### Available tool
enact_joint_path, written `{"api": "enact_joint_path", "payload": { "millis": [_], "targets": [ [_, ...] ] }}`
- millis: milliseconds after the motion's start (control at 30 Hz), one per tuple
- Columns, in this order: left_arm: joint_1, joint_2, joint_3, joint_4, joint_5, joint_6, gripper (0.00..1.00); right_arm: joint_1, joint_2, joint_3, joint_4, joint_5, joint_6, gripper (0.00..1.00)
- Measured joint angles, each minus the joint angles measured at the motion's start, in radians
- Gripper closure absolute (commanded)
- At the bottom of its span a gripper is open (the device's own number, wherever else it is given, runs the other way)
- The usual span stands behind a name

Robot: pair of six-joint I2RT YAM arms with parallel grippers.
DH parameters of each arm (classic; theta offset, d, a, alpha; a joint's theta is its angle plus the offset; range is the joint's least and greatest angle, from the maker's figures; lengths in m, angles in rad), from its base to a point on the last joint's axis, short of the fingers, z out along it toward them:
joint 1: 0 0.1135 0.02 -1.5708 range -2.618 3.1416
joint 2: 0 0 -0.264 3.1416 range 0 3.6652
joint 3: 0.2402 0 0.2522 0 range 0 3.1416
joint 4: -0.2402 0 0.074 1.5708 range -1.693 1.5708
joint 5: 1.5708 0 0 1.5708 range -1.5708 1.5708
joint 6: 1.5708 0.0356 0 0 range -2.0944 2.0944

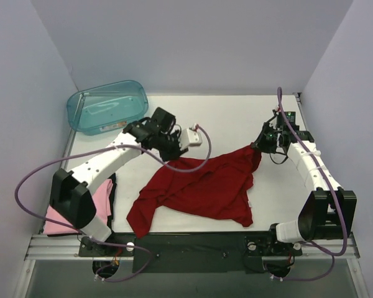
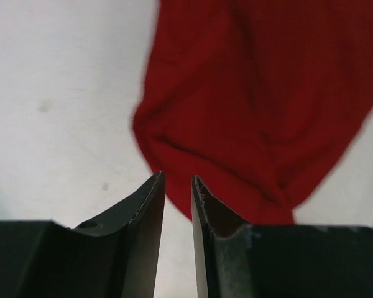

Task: Fold and stack the t-shirts
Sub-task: Flatten out the tshirt

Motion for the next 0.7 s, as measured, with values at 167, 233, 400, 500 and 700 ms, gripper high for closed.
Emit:
{"api": "enact_joint_path", "payload": {
  "millis": [167,233,400,500,700],
  "targets": [
    [-0.087,-0.131,-0.247,-0.054,0.052,0.009,0.56,-0.004,-0.006,-0.007,0.007,0.000,-0.006,1.00],
    [-0.078,-0.125,-0.325,-0.055,0.023,0.016,0.50,-0.004,-0.012,-0.020,0.008,0.000,-0.006,1.00],
    [-0.052,-0.102,-0.414,-0.038,-0.071,0.024,0.46,-0.004,-0.015,-0.039,0.008,0.000,-0.007,1.00],
    [-0.039,-0.091,-0.415,-0.021,-0.071,0.029,0.45,-0.004,-0.021,-0.043,0.008,0.000,-0.007,1.00],
    [-0.029,-0.042,-0.414,-0.018,0.026,0.035,0.38,-0.024,-0.033,-0.044,0.008,0.000,-0.017,1.00]
  ]
}}
